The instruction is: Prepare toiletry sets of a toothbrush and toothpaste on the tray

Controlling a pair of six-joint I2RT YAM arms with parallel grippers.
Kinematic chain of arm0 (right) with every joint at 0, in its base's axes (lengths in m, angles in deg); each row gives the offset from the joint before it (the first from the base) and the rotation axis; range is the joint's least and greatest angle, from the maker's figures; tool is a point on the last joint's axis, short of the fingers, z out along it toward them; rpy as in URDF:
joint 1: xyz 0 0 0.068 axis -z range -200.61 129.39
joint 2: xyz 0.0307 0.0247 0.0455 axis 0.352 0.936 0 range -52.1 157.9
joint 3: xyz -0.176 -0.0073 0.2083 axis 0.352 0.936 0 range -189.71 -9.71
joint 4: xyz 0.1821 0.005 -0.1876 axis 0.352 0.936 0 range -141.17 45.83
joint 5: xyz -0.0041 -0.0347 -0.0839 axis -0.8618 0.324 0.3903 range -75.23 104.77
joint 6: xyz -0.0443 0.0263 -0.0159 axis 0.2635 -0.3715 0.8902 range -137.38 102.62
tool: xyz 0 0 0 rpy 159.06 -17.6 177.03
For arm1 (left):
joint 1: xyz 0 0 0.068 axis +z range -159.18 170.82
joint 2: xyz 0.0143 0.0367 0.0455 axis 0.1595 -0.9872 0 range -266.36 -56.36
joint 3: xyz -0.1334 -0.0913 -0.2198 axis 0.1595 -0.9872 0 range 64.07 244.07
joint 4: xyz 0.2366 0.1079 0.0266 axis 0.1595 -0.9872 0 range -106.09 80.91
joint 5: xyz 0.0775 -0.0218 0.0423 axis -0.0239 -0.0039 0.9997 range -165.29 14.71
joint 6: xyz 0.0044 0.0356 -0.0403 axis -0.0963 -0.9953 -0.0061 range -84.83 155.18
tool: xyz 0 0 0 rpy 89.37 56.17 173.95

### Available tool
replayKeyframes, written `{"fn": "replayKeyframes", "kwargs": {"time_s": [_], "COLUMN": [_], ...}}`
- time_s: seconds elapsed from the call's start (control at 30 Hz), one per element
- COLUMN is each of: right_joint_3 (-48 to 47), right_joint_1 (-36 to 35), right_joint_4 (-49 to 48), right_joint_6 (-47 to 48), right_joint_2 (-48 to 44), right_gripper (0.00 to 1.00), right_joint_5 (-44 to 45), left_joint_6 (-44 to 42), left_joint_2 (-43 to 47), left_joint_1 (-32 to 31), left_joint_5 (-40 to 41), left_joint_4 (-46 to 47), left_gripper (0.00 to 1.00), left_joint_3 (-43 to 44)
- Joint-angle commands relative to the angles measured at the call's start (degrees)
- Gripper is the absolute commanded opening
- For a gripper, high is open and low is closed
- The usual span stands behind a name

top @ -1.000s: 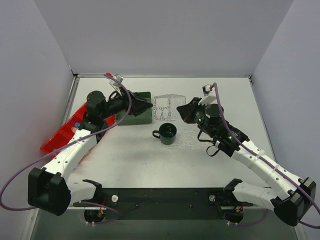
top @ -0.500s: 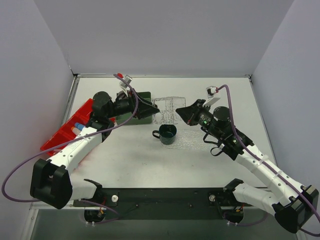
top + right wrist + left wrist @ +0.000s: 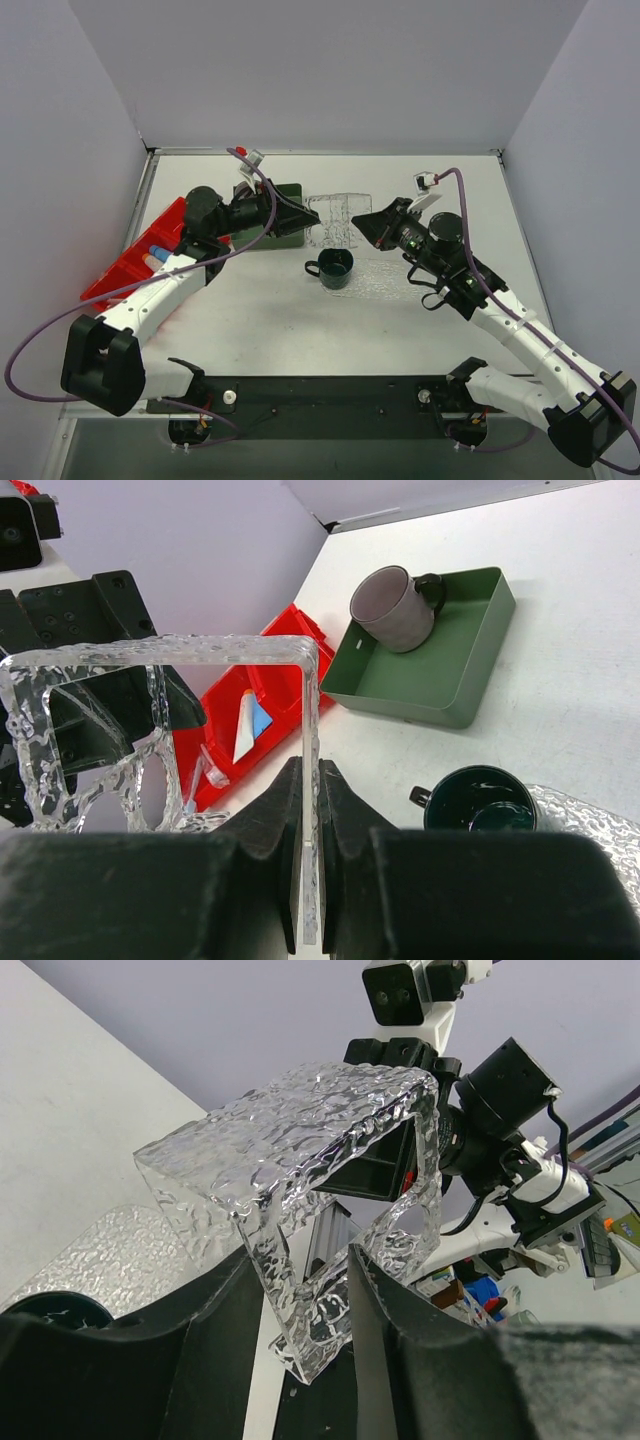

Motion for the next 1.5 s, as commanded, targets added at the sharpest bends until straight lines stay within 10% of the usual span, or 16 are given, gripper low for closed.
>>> {"fn": "replayKeyframes", "kwargs": {"time_s": [0.0,0.67,1.47], "right_joint_3": [0.0,1.1,2.5], "right_joint_1": [0.7,3.3,3.8], "right_joint_4": [-7.8,-10.7,-6.1], "right_joint_6": [-1.4,-3.4,-1.9], "right_joint_2": [-1.7,-0.2,0.9], "right_gripper": [0.00,0.06,0.49], "right_joint_5": [-2.4,-8.0,-2.8], "left_joint_6": [3.1,16.9,20.2], "left_joint_2": [-0.6,-2.8,-3.6], "left_joint_1": [-0.2,-0.4,2.7], "left_joint_5": [-1.2,-3.4,-0.2], "left_joint_4": [6.4,21.4,29.2], "left_gripper": [0.45,0.00,0.00], "left_joint_3": [-0.3,-2.5,-7.4]}}
